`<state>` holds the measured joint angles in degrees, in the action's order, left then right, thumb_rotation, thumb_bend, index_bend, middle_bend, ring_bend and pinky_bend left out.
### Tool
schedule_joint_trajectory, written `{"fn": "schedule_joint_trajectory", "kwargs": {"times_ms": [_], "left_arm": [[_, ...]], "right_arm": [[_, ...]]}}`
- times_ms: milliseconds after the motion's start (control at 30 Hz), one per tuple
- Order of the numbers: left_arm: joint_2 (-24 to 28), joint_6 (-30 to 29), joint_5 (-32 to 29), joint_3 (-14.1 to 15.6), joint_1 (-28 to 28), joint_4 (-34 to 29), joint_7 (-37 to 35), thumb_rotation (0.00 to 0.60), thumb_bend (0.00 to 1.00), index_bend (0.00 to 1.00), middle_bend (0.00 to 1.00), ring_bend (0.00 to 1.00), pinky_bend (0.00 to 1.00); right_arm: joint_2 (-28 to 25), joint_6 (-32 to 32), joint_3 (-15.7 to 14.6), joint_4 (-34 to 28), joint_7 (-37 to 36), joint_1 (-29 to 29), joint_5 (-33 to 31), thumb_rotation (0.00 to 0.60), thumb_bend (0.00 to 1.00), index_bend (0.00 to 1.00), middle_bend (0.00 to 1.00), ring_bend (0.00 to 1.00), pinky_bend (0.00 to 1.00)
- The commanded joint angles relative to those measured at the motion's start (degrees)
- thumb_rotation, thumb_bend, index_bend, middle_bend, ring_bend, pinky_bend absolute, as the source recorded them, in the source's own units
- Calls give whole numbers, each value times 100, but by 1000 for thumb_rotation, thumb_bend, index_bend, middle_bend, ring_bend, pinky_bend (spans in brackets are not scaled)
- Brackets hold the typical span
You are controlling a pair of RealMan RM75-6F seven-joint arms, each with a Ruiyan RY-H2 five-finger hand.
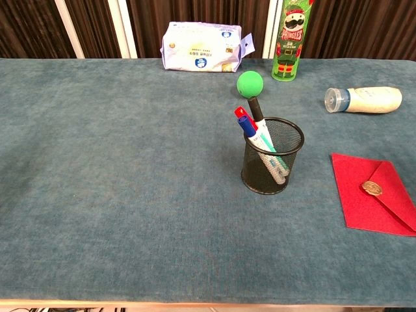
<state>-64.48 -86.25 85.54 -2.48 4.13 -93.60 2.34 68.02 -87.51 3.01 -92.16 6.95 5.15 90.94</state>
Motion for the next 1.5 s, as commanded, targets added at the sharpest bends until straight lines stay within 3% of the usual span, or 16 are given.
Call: {"fn": "schedule_joint_trajectory", "kwargs": {"times_ms": [33, 800, 1100, 1233, 1367, 1500], "left_arm": [[0, -2, 0, 0, -1, -1, 3, 600, 516, 123, 6, 43, 18], [-3, -29, -14, -13, -15, 8, -3, 600, 516, 123, 6, 43, 18], [-3, -2, -77, -36, -11, 0, -16, 600, 516, 123, 6, 43, 18], [-10, 36, -142, -59, -1, -17, -42, 600, 516, 123, 6, 43, 18], [-50, 96, -151, -79, 53, -30, 54, 600, 516, 123, 6, 43, 18], [-87, 119, -137, -75, 79, -39, 156, 600, 516, 123, 6, 43, 18]], "right_arm": [[1, -9, 3, -6, 6, -4, -3, 600, 118, 91, 0, 101, 204], [-70, -26, 23, -48, -196, -22, -41, 600, 118, 91, 0, 101, 204], [-225, 191, -73, -129, -712, 66, 52, 600, 118, 91, 0, 101, 203], [-587, 680, -120, -156, -1290, 339, 113, 600, 118, 91, 0, 101, 204], [-1157, 1549, 54, -330, -2109, 912, -47, 600, 118, 91, 0, 101, 204], [-1615, 2587, 249, -506, -3523, 1648, -97, 600, 118, 91, 0, 102, 204]]}}
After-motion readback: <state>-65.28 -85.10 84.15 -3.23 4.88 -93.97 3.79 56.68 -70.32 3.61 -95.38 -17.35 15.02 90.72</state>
